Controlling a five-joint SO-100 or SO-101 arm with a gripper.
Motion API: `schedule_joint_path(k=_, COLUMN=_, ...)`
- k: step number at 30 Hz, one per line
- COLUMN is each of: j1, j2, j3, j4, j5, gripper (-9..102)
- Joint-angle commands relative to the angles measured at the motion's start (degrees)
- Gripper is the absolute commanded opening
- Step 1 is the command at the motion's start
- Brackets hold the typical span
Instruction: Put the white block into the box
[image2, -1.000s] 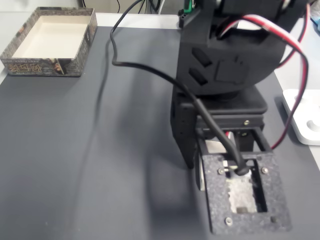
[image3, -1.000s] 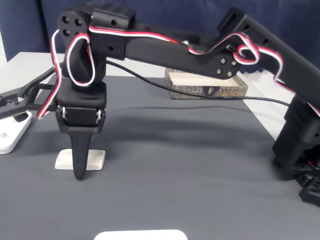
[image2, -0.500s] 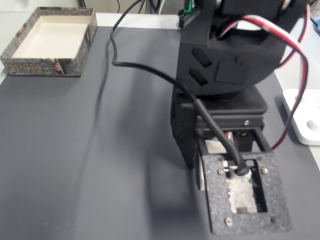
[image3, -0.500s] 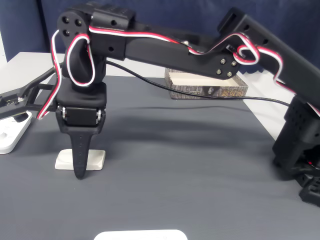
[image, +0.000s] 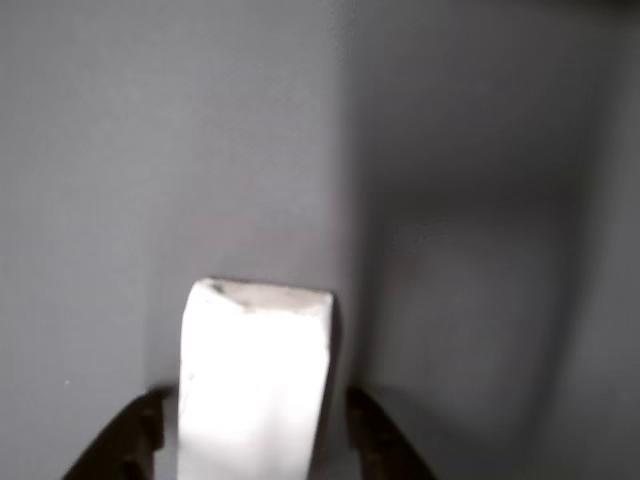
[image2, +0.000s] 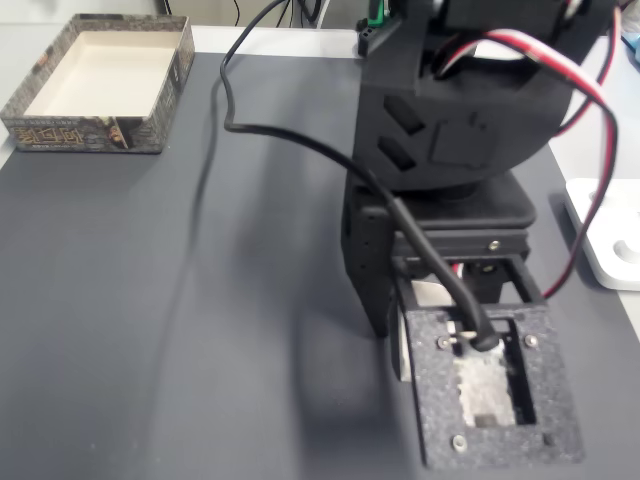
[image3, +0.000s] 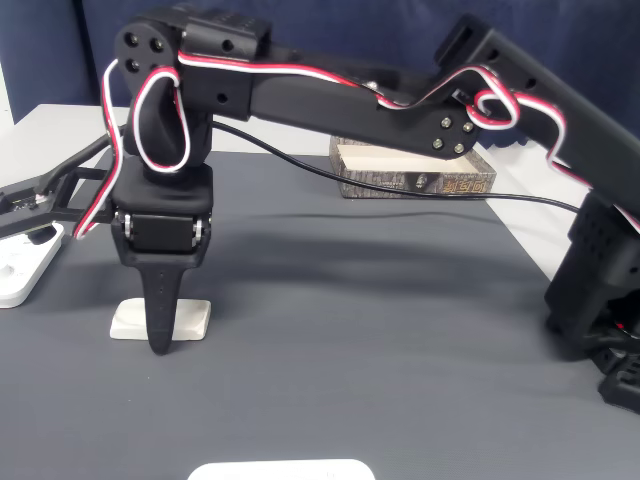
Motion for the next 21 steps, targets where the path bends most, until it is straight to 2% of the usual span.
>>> schedule_joint_path(k=1, j1=-1.1, j2=1.1, j3=-4.0, j4=-0.6, j5=0.7, gripper=24)
schedule_joint_path(k=21, j1=-2.1, j2=0.9, j3=-4.3, j4=-0.4, j5=0.7, gripper=24)
